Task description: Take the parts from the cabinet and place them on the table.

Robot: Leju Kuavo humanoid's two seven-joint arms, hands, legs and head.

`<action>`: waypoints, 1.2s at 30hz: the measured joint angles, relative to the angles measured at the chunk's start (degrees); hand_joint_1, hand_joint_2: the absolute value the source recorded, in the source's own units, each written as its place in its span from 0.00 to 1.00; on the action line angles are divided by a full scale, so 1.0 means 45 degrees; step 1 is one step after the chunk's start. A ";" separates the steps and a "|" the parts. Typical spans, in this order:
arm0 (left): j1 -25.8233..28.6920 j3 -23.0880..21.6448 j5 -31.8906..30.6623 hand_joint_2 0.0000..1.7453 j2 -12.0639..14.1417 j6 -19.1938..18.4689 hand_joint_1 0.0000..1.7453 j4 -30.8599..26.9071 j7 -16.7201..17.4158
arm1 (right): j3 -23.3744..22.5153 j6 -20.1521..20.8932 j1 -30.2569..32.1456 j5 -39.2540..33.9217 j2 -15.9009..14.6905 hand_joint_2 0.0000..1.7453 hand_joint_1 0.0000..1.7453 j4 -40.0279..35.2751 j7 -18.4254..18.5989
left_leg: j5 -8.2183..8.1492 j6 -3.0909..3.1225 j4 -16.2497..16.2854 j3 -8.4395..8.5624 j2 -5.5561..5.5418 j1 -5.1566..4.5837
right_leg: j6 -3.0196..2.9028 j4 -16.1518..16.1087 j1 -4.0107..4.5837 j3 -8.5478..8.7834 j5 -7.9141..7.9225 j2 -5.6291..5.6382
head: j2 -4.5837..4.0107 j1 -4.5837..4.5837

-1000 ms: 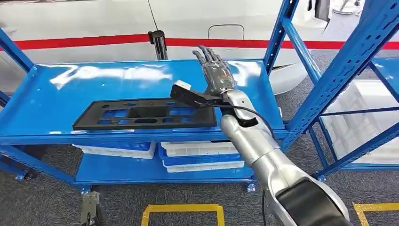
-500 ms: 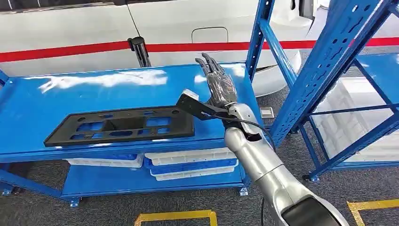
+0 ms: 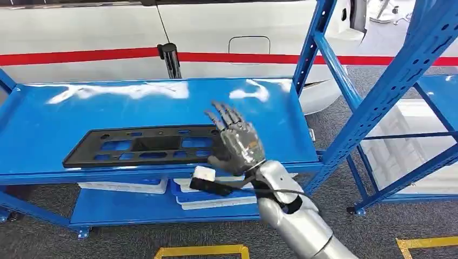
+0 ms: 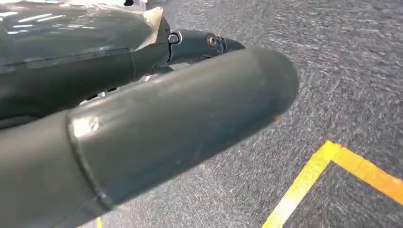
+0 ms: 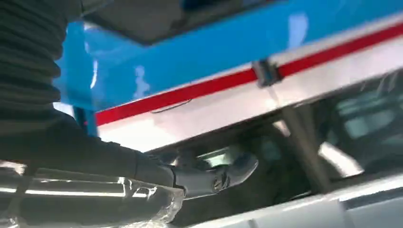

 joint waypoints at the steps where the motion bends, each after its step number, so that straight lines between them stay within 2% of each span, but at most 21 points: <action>1: -0.0004 -0.0024 -0.0077 0.00 -0.0024 -0.0048 0.00 0.0000 -0.0043 | 0.0408 0.0091 0.0098 0.0154 0.0024 1.00 0.00 -0.0177 0.0034 | 0.0001 -0.0017 0.0003 0.0005 -0.0010 -0.0001 | 0.0125 -0.1076 -0.0029 0.0573 0.0399 -0.0004 | 0.0000 -0.0014; 2: -0.0005 -0.0034 -0.0087 0.00 -0.0049 -0.0063 0.00 0.0000 -0.0078 | 0.0684 0.0170 0.0117 0.0213 0.0053 1.00 0.00 -0.0310 0.0039 | -0.0003 -0.0048 0.0018 0.0007 -0.0017 -0.0001 | 0.0207 -0.2304 -0.0044 0.1256 0.0769 -0.0013 | 0.0000 -0.0005; 3: -0.0011 -0.0039 -0.0102 0.00 -0.0048 -0.0082 0.00 0.0000 -0.0097 | 0.0883 0.0257 0.0107 0.0242 0.0073 1.00 0.00 -0.0432 0.0039 | -0.0016 -0.0124 0.0075 -0.0010 -0.0023 -0.0041 | 0.0153 -0.3163 -0.0050 0.1688 0.0920 -0.0026 | 0.0000 -0.0005; 4: -0.0010 -0.0039 -0.0121 0.00 -0.0058 -0.0087 0.00 0.0000 -0.0102 | 0.1048 0.0359 0.0112 0.0247 0.0146 1.00 0.00 -0.0544 0.0039 | -0.0115 -0.0239 0.0139 -0.0015 -0.0036 -0.0120 | 0.0019 -0.3220 -0.0010 0.1702 0.1046 -0.0022 | 0.0000 -0.0024; 7: -0.0009 -0.0049 -0.0136 0.00 -0.0117 -0.0072 0.00 0.0000 -0.0102 | 0.1597 0.0923 0.0100 0.0247 0.0321 1.00 0.00 -0.0728 -0.0039 | -0.0083 -0.0447 0.0109 0.0006 -0.0034 -0.0029 | -0.0263 -0.3219 0.0037 0.1763 0.1128 -0.0021 | 0.0000 -0.0034; 8: -0.0012 -0.0049 -0.0146 0.00 -0.0126 -0.0048 0.00 0.0000 -0.0102 | 0.1818 0.1208 0.0072 0.0242 0.0461 1.00 0.00 -0.0752 -0.0068 | -0.0128 -0.0502 0.0208 -0.0047 -0.0028 0.0024 | -0.0387 -0.3299 -0.0170 0.1814 0.1224 -0.0033 | 0.0000 -0.0010; 9: -0.0010 -0.0053 -0.0155 0.00 -0.0170 -0.0038 0.00 0.0005 -0.0097 | 0.2015 0.1394 0.0008 0.0247 0.0598 1.00 0.00 -0.0752 -0.0073 | -0.0402 -0.0598 0.0527 -0.0153 -0.0019 0.0041 | -0.0427 -0.3296 -0.0160 0.1815 0.1234 -0.0043 | 0.0000 -0.0039; 10: -0.0014 -0.0053 -0.0155 0.00 -0.0228 -0.0038 0.00 0.0005 -0.0087 | 0.2217 0.1485 -0.0050 0.0242 0.0737 1.00 0.00 -0.0752 -0.0088 | -0.0894 -0.0679 0.1219 -0.0456 -0.0007 0.0085 | -0.0489 -0.3295 -0.0163 0.1819 0.1245 -0.0043 | 0.0000 -0.0171; 12: -0.0011 -0.0048 -0.0155 0.00 -0.0272 -0.0038 0.00 0.0005 -0.0092 | 0.2442 0.1602 -0.0129 0.0242 0.0884 1.00 0.00 -0.0752 -0.0112 | -0.1896 -0.0847 0.3292 -0.1412 0.0007 0.0163 | -0.0489 -0.3288 -0.0145 0.1814 0.1237 -0.0073 | 0.0000 -0.0180; 13: -0.0003 -0.0048 -0.0155 0.00 -0.0282 -0.0034 0.00 0.0005 -0.0087 | 0.2529 0.1617 -0.0126 0.0242 0.0894 1.00 0.00 -0.0752 -0.0117 | -0.2106 -0.0904 0.4027 -0.1776 0.0012 0.0197 | -0.0488 -0.3286 -0.0142 0.1812 0.1234 -0.0104 | 0.0000 -0.0190; 14: 0.0009 -0.0048 -0.0151 0.00 -0.0287 -0.0034 0.00 0.0010 -0.0087 | 0.2606 0.1626 -0.0126 0.0242 0.0899 1.00 0.00 -0.0752 -0.0122 | -0.2010 -0.0929 0.4150 -0.1860 0.0021 0.0235 | -0.0485 -0.3284 -0.0145 0.1812 0.1231 -0.0108 | 0.0000 -0.0180; 15: 0.0014 -0.0049 -0.0155 0.00 -0.0287 -0.0034 0.00 0.0010 -0.0087 | 0.2659 0.1622 -0.0138 0.0242 0.0899 1.00 0.00 -0.0752 -0.0131 | -0.1625 -0.0965 0.3677 -0.1656 0.0035 0.0294 | -0.0481 -0.3281 -0.0155 0.1816 0.1228 -0.0107 | 0.0000 -0.0194; 16: 0.0011 -0.0048 -0.0150 0.00 -0.0286 -0.0038 0.00 0.0010 -0.0087 | 0.2728 0.1650 -0.0177 0.0237 0.0923 1.00 0.00 -0.0752 -0.0141 | -0.1124 -0.0984 0.2784 -0.1205 0.0041 0.0345 | -0.0475 -0.3280 -0.0174 0.1826 0.1224 -0.0103 | 0.0000 -0.0180; 18: -0.0005 -0.0044 -0.0121 0.00 -0.0311 -0.0038 0.00 0.0010 -0.0087 | 0.2874 0.1894 -0.0345 0.0237 0.1059 1.00 0.00 -0.0728 -0.0195 | -0.0248 -0.1003 0.0539 -0.0008 0.0110 0.0434 | -0.0382 -0.3282 -0.0171 0.1859 0.1169 -0.0087 | 0.0000 -0.0194; 19: -0.0018 -0.0044 -0.0087 0.00 -0.0369 -0.0038 0.00 0.0010 -0.0087 | 0.2999 0.2053 -0.0475 0.0242 0.1169 1.00 0.00 -0.0670 -0.0204 | -0.0366 -0.0965 0.0212 0.0129 0.0089 0.0338 | -0.0301 -0.3232 -0.0006 0.1821 0.1125 -0.0066 | 0.0000 -0.0190; 20: -0.0037 -0.0039 -0.0087 0.00 -0.0389 -0.0014 0.00 0.0010 -0.0087 | 0.3136 0.2127 -0.0628 0.0315 0.1278 1.00 0.00 -0.0582 -0.0199 | -0.0321 -0.0859 0.0201 0.0102 0.0018 0.0325 | -0.0256 -0.3256 -0.0025 0.1806 0.1127 -0.0059 | 0.0000 -0.0092; 22: -0.0035 -0.0034 -0.0054 0.00 -0.0520 0.0063 0.00 0.0010 -0.0087 | 0.3368 0.2185 -0.0871 0.0402 0.1543 1.00 0.00 -0.0292 -0.0136 | -0.0289 -0.0876 0.0161 0.0126 0.0016 0.0268 | -0.0306 -0.3227 0.0112 0.1719 0.1043 -0.0068 | 0.0000 -0.0083; 23: -0.0035 -0.0024 -0.0034 0.00 -0.0549 0.0107 0.00 0.0010 -0.0087 | 0.3432 0.2214 -0.1010 0.0427 0.1666 1.00 0.00 -0.0125 -0.0068 | -0.0306 -0.0843 0.0160 0.0135 -0.0006 0.0197 | -0.0274 -0.3244 0.0018 0.1723 0.1029 -0.0081 | 0.0000 -0.0078; 27: -0.0028 0.0024 0.0161 0.00 -0.0607 0.0282 0.00 0.0015 -0.0087 | 0.3685 0.2224 -0.1739 0.0582 0.2366 1.00 0.00 0.0954 0.0097 | -0.0293 -0.0668 0.0170 0.0094 -0.0033 0.0009 | -0.0140 -0.3281 -0.0022 0.1822 0.1086 -0.0098 | 0.0000 -0.0092; 31: -0.0035 0.0272 0.0316 0.00 -0.0709 0.0345 0.00 0.0015 -0.0179 | 0.3796 0.2229 -0.2172 0.0582 0.3080 1.00 0.00 0.2056 0.0209 | -0.0290 -0.0616 0.0173 0.0090 -0.0034 -0.0010 | -0.0107 -0.3331 -0.0044 0.1843 0.1107 -0.0102 | 0.0000 -0.0083; 36: -0.0034 0.0330 0.0331 0.00 -0.0748 0.0350 0.00 0.0015 -0.0189 | 0.3845 0.2224 -0.2410 0.0587 0.3415 1.00 0.00 0.2629 0.0209 | -0.0301 -0.0568 0.0175 0.0093 -0.0035 -0.0031 | -0.0057 -0.3347 -0.0073 0.1848 0.1110 -0.0104 | 0.0000 -0.0088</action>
